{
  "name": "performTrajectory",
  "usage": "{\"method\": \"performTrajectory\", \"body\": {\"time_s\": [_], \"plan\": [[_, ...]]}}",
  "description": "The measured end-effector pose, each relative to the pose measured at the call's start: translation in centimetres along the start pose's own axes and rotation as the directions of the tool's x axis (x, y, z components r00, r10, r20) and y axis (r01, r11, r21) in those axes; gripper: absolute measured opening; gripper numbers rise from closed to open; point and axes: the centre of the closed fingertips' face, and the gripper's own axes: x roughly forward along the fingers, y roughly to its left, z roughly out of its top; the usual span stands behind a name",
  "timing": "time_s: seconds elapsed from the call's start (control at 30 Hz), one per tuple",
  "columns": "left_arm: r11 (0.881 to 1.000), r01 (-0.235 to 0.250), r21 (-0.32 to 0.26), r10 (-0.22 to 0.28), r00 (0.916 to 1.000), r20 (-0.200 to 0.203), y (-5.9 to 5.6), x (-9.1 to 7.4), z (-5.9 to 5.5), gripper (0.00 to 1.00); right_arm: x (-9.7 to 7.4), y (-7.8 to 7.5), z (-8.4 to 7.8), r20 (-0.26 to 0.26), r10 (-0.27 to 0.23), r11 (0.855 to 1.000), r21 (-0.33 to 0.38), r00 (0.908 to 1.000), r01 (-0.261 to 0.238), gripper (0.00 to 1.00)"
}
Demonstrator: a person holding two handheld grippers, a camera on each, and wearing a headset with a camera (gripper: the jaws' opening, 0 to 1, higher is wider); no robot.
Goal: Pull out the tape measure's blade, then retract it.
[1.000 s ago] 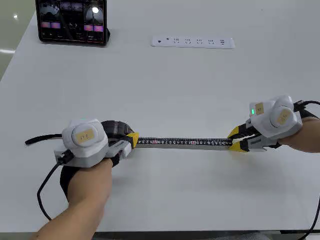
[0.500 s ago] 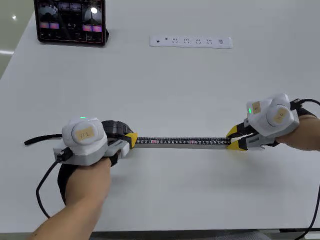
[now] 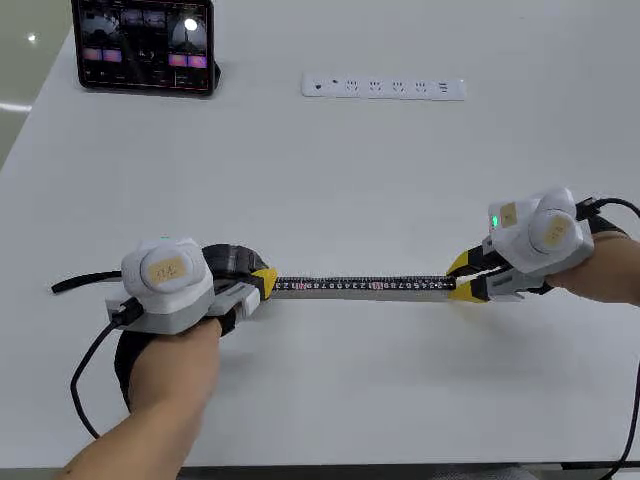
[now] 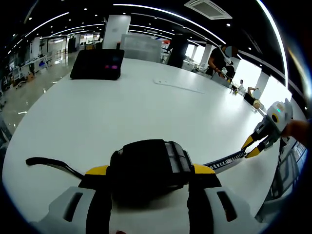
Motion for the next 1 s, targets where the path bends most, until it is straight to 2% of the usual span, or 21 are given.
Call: {"method": "performTrajectory", "body": {"time_s": [1.0], "plan": [[0.999,0.029,-0.036,-0.029,0.9995,0.01,0.1,-0.1,0.1,0.59,1.4,-0.2,2.3,0.033,0.024,1.0,-0.003,0.9992,-0.024,0.1]]}}
